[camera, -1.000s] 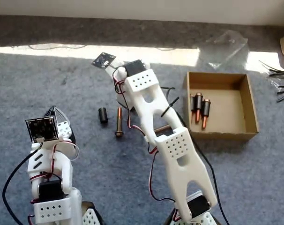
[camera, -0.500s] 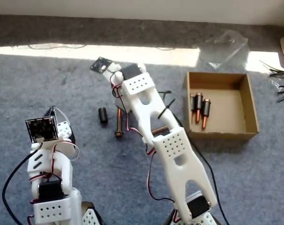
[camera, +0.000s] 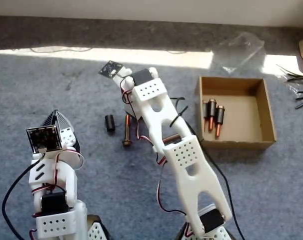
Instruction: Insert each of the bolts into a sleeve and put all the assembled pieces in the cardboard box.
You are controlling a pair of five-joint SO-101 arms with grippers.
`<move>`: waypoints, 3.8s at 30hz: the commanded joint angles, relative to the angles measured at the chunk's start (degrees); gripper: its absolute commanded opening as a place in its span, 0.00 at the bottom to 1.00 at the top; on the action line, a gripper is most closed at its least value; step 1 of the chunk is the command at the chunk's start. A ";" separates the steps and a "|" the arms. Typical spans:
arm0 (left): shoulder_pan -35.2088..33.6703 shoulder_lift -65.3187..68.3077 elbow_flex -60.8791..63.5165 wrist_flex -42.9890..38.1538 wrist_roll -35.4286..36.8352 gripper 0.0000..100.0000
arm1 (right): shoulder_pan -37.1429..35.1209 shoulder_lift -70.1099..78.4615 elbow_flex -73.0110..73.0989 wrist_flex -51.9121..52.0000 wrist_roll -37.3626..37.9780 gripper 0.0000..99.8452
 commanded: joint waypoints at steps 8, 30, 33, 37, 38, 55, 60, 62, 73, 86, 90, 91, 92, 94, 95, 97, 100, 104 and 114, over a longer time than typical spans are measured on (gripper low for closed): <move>-0.48 -0.40 1.27 -1.41 -0.18 0.01 | -0.04 -1.45 -8.92 5.32 0.62 0.00; -0.31 -0.31 1.27 -1.41 -0.18 0.01 | 6.02 -13.32 -30.55 12.35 -5.27 0.00; -0.22 -0.31 1.27 -1.41 -0.18 0.01 | 5.76 -19.38 -25.10 12.35 -5.36 0.00; 1.10 -0.31 1.27 -1.41 -0.18 0.01 | 5.76 -28.88 -15.08 12.26 -10.20 0.00; 1.10 -0.31 1.27 -1.41 -0.18 0.01 | 5.76 -31.34 -12.62 12.18 -11.25 0.00; 1.27 -0.22 1.27 -1.41 -0.18 0.01 | 5.76 -69.85 22.37 12.09 -12.13 0.00; 5.41 -0.22 1.27 -1.32 -0.26 0.01 | 5.76 -81.36 33.63 12.00 -12.22 0.00; 6.37 -0.22 1.27 -1.23 -1.85 0.01 | 5.85 -85.67 37.85 11.91 -12.22 0.00; 14.20 -0.22 1.27 2.90 -13.19 0.01 | 6.11 -110.81 66.42 1.10 -12.13 0.00; 14.29 -0.40 1.27 2.81 -13.01 0.01 | 15.25 -132.97 94.73 -9.98 -12.31 0.00; 15.34 -0.40 1.27 2.81 -13.01 0.01 | 15.43 -134.99 97.36 -10.07 -17.05 0.00; 16.40 -0.40 1.27 2.90 -13.10 0.01 | 15.43 -135.60 97.80 -10.07 -18.11 0.00; 17.36 -0.40 1.27 3.08 -13.19 0.01 | 15.43 -136.31 98.68 -10.07 -18.73 0.00; 18.59 -0.40 1.27 4.84 -13.19 0.01 | 15.43 -138.51 101.05 -11.65 -19.25 0.00; 18.95 -0.40 1.27 5.19 -13.19 0.01 | 15.43 -140.00 102.73 -12.62 -19.16 0.00; 19.21 -0.48 1.27 5.19 -13.10 0.01 | 15.43 -143.25 106.51 -14.37 -19.34 0.00; 18.77 -0.48 1.27 5.45 -13.19 0.01 | 15.43 -148.79 111.43 -15.87 -19.16 0.00; 18.68 -0.48 1.10 5.54 -13.36 0.01 | 15.60 -153.98 115.21 -15.87 -19.16 0.00; 16.22 -0.48 1.10 5.63 -13.36 0.01 | 21.58 -161.54 121.63 -16.48 -19.43 0.00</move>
